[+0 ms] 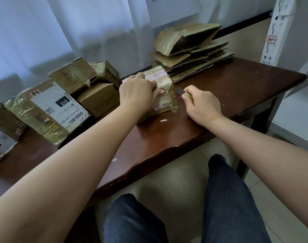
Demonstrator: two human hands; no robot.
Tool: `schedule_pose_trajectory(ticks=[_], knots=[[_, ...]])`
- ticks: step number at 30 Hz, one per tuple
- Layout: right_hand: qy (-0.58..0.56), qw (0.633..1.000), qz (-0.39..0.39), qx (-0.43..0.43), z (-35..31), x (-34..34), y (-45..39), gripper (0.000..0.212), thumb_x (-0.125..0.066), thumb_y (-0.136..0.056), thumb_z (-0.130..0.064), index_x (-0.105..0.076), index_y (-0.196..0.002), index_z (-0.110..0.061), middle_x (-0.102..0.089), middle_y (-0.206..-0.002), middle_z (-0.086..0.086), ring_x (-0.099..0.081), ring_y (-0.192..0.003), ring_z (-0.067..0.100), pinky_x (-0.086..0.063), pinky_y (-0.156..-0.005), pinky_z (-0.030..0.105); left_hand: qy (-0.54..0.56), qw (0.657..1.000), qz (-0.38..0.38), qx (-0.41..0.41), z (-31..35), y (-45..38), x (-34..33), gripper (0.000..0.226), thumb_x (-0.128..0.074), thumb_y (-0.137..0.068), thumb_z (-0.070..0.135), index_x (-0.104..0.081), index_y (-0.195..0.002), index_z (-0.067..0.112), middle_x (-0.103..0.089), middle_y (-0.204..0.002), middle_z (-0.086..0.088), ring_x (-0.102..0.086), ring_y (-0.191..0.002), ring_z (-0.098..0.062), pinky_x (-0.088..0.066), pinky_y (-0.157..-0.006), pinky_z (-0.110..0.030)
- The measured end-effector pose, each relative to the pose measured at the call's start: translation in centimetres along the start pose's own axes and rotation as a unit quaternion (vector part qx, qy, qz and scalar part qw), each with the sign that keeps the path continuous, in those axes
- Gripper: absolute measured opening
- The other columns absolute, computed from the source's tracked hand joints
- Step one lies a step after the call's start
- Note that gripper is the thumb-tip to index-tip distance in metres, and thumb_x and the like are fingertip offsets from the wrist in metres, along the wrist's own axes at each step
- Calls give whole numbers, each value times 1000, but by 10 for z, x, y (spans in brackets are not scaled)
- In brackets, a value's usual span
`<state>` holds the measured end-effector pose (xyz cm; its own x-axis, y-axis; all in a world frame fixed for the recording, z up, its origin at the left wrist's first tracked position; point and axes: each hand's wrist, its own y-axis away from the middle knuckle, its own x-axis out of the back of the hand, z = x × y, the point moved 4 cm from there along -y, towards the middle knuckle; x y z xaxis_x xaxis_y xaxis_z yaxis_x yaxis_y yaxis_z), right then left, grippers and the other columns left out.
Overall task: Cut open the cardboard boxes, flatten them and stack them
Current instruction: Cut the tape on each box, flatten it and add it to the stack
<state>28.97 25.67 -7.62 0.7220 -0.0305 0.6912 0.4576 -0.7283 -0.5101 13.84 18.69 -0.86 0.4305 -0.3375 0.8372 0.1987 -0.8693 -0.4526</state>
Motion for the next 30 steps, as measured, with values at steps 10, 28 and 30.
schedule_pose_trajectory(ticks=[10, 28, 30], knots=[[9, 1000, 20, 3, 1, -1, 0, 21, -42, -100, -24, -56, -111, -14, -68, -92, 14, -60, -86, 41, -32, -63, 34, 13, 1000, -7, 7, 0, -1, -2, 50, -40, -91, 65, -67, -111, 28, -54, -107, -7, -51, -107, -28, -33, -66, -34], [74, 996, -26, 35, -6, -9, 3, 18, -39, -99, -18, -48, -110, -8, -66, -89, 20, -61, -82, 42, -37, -63, 38, 165, 986, -21, 9, 9, -10, -13, 49, -45, -96, 52, -54, -73, 10, -55, -71, -6, -49, -70, -21, -30, -60, -28], [89, 995, -32, 35, -6, -8, 4, 18, -39, -98, -18, -48, -110, -8, -66, -89, 19, -61, -84, 42, -37, -64, 37, 155, 988, -25, 10, 9, -10, -13, 49, -43, -96, 52, -54, -74, 10, -53, -70, -5, -48, -69, -20, -27, -57, -28]])
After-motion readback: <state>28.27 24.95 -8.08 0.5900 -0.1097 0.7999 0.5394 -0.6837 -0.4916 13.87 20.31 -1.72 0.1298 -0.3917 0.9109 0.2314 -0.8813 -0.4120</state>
